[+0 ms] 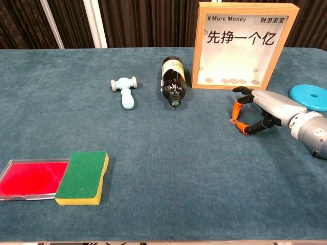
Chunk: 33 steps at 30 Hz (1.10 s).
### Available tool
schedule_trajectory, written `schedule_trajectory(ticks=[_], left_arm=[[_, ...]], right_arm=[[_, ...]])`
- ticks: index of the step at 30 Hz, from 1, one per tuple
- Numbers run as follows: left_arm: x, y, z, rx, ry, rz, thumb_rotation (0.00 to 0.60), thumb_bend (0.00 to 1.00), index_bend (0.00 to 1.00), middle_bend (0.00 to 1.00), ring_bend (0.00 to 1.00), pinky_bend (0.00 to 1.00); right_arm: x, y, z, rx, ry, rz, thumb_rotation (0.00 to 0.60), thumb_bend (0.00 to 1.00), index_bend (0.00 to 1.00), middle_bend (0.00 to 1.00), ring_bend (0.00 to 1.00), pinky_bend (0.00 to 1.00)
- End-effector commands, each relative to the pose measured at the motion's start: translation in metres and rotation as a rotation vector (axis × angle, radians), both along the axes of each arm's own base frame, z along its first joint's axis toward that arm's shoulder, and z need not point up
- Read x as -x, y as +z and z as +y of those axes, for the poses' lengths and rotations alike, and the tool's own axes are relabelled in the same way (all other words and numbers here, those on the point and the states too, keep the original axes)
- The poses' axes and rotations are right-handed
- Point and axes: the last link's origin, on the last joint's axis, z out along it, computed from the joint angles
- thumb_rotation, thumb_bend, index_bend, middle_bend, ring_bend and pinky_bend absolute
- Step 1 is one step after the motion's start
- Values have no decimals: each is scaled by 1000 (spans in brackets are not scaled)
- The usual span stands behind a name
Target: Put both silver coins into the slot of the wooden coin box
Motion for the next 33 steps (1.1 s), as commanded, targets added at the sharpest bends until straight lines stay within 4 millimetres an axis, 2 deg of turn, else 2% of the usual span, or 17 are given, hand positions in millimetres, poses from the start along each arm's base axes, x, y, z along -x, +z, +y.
schedule_trajectory(ticks=[1, 9, 17, 24, 33], left_arm=[[0, 0, 0, 1, 1, 0, 600, 397, 133, 0, 0, 0], [0, 0, 0, 4, 3, 0, 600, 397, 132, 0, 0, 0], [0, 0, 0, 6, 3, -1, 600, 396, 133, 0, 0, 0], [0, 0, -1, 6, 7, -8, 600, 397, 133, 0, 0, 0], [0, 0, -1, 9, 11, -16, 600, 397, 135, 0, 0, 0]], right_arm=[[1, 0, 1, -13, 2, 10, 600, 437, 476, 74, 0, 0], [1, 0, 1, -43, -5, 23, 600, 437, 434, 73, 0, 0], [-1, 0, -1, -41, -9, 21, 600, 437, 435, 74, 0, 0], [-7, -3, -3, -23, -27, -29, 600, 437, 609, 74, 0, 0], [-11, -3, -4, 19, -49, -118, 600, 438, 712, 75, 0, 0]])
